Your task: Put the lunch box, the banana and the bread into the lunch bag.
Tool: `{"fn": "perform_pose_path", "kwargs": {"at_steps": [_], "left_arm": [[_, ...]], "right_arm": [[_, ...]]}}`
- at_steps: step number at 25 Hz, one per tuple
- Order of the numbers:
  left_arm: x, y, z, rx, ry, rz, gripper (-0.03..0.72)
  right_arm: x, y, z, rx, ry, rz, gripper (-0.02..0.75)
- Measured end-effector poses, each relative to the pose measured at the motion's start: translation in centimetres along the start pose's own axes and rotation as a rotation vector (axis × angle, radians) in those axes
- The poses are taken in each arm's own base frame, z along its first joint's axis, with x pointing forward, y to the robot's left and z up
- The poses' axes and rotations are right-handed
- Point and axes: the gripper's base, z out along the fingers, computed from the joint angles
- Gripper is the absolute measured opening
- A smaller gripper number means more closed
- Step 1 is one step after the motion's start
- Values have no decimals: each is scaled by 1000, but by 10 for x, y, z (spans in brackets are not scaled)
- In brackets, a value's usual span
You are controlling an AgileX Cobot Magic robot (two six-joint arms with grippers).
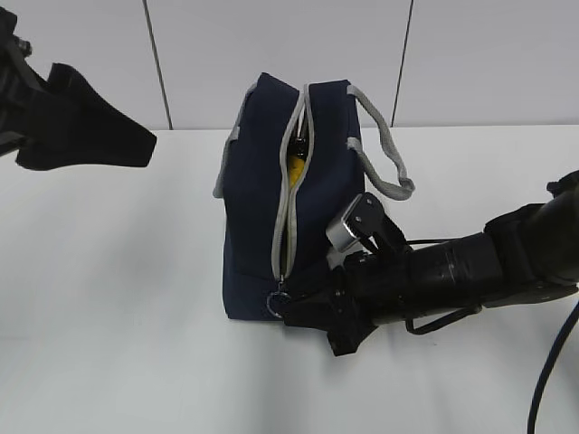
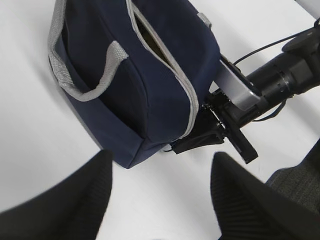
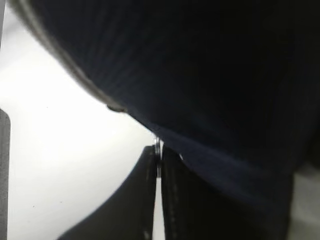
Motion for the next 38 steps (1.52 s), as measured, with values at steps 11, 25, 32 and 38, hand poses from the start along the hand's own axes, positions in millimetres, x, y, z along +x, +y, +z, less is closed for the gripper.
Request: {"fn": "perform_pose_path", "kwargs": {"at_steps": [11, 25, 32, 38], "left_arm": [[0, 0, 0, 1, 2, 0, 434], [0, 0, 0, 2, 3, 0, 434], [0, 0, 0, 2, 3, 0, 434], [0, 0, 0, 1, 4, 8, 434]], "right_arm": [[-10, 7, -11, -10, 61, 1, -16], [-41, 31, -43, -22, 153, -27, -16], [-53, 37, -53, -2, 123, -41, -16], [-59, 36, -53, 21, 68, 10, -16]]}}
